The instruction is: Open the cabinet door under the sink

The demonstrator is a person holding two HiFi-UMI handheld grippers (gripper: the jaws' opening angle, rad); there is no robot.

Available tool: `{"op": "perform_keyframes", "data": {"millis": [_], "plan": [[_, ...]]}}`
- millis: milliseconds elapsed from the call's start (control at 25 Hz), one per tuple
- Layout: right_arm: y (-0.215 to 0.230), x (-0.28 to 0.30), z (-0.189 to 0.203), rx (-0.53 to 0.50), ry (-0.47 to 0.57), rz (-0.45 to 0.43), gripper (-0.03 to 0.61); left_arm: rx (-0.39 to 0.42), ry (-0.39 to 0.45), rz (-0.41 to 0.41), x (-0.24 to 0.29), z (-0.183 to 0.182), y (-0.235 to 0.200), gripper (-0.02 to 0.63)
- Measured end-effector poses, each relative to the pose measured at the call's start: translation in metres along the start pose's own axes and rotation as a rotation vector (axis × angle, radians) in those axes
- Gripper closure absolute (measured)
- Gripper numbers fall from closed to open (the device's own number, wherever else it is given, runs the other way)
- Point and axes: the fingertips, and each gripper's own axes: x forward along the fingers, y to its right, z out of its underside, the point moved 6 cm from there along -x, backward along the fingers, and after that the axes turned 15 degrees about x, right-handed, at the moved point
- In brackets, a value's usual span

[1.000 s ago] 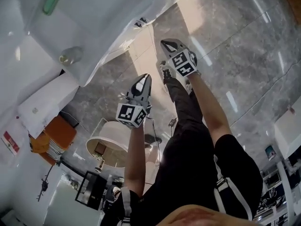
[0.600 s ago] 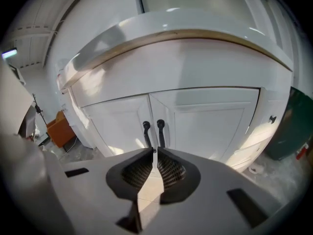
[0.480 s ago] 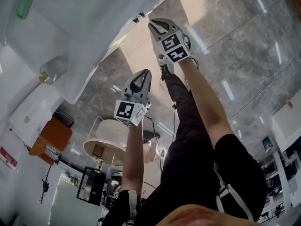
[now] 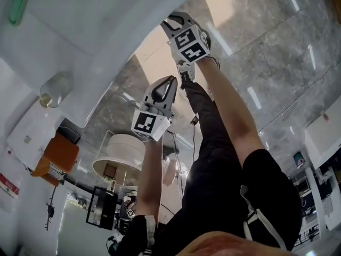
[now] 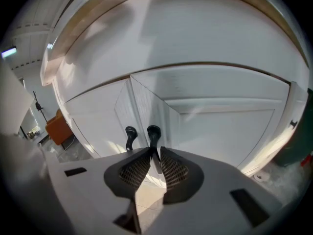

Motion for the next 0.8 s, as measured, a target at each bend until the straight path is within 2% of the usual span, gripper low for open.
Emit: {"op": "perform_keyframes", "data": {"millis": [200, 360, 520, 800], "plan": [[-0.003, 0.005, -0.003, -0.048, -0.002, -0.001, 0.469, 0.015, -0.001, -0.007, -0.002, -0.002, -0.014, 0.583], [-0.006, 0.002, -0.005, -0.128, 0.003, 0.022, 0.479, 0.031, -0.009, -0.014, -0.006, -0.005, -0.019, 0.583], [-0.008, 0.0, 0.001, -0.109, 0.032, 0.033, 0.48, 0.036, -0.029, -0.024, -0.009, 0.0, -0.014, 0.583], [0.003, -0.029, 0.028, -0.115, 0.061, 0.003, 0.482, 0.034, -0.048, -0.024, -0.001, 0.016, 0.004, 0.583]]}}
